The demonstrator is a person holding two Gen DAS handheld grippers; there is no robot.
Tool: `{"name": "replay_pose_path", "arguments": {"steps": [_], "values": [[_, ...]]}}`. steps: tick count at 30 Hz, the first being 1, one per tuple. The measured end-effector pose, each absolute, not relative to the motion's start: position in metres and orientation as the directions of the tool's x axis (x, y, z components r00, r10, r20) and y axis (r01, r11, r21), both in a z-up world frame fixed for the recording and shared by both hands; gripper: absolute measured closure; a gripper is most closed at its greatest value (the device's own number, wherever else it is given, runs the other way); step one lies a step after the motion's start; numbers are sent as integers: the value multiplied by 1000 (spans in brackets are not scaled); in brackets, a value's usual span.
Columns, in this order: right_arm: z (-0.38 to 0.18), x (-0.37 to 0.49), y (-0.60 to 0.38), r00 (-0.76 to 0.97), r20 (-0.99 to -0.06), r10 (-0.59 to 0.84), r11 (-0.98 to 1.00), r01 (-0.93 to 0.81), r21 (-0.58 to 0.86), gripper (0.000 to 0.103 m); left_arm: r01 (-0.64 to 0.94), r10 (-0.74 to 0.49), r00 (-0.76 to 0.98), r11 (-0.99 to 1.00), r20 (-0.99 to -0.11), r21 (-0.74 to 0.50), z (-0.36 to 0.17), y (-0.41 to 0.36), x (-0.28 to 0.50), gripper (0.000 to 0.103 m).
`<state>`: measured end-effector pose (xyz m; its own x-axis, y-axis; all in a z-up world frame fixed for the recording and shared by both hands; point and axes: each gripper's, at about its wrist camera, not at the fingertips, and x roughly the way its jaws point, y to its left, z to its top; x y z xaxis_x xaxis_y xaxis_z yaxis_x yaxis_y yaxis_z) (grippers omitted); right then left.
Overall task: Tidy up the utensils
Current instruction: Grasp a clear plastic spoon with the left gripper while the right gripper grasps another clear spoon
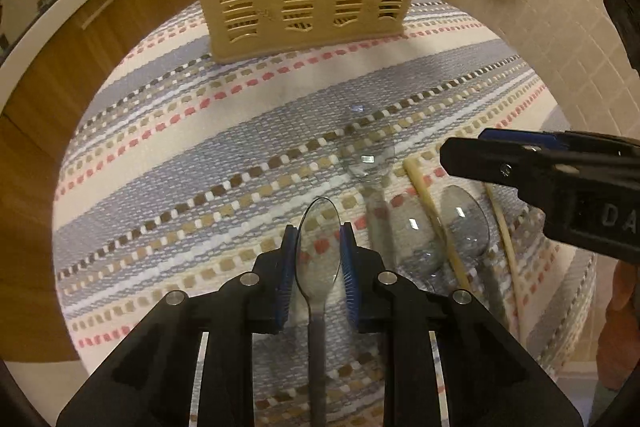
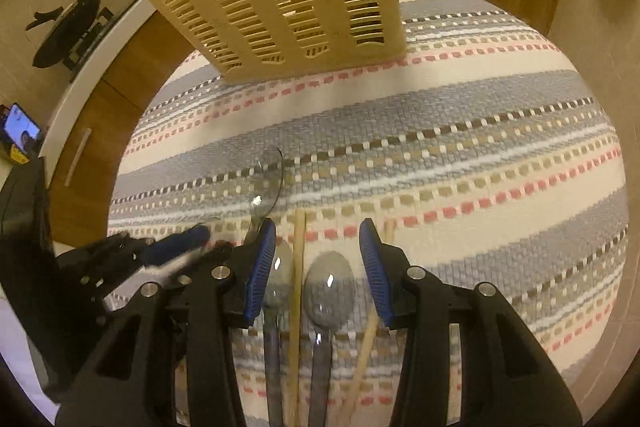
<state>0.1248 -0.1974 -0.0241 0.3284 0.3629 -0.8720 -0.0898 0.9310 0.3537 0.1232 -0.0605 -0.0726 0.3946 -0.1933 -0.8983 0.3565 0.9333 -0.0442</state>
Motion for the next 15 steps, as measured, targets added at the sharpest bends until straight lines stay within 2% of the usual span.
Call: {"name": "replay_pose_path", "arguments": {"steps": [2, 6, 13, 15], "values": [[-25, 127, -199, 333, -878, 343, 938, -75, 338, 63, 352, -208, 395, 934, -895, -62, -72, -55, 126, 98], [-31, 130, -199, 306, -881, 361, 932, -78, 355, 63, 343, -288, 363, 925, -886, -160, -70, -32, 128, 100], [-38, 135, -183, 294, -881, 371, 928, -90, 361, 63, 330, -313, 362, 924, -878, -193, -65, 8, 132, 100], [-40, 139, -176, 290, -881, 374, 927, -93, 363, 63, 324, -314, 364, 925, -877, -197, -66, 16, 135, 97]]}}
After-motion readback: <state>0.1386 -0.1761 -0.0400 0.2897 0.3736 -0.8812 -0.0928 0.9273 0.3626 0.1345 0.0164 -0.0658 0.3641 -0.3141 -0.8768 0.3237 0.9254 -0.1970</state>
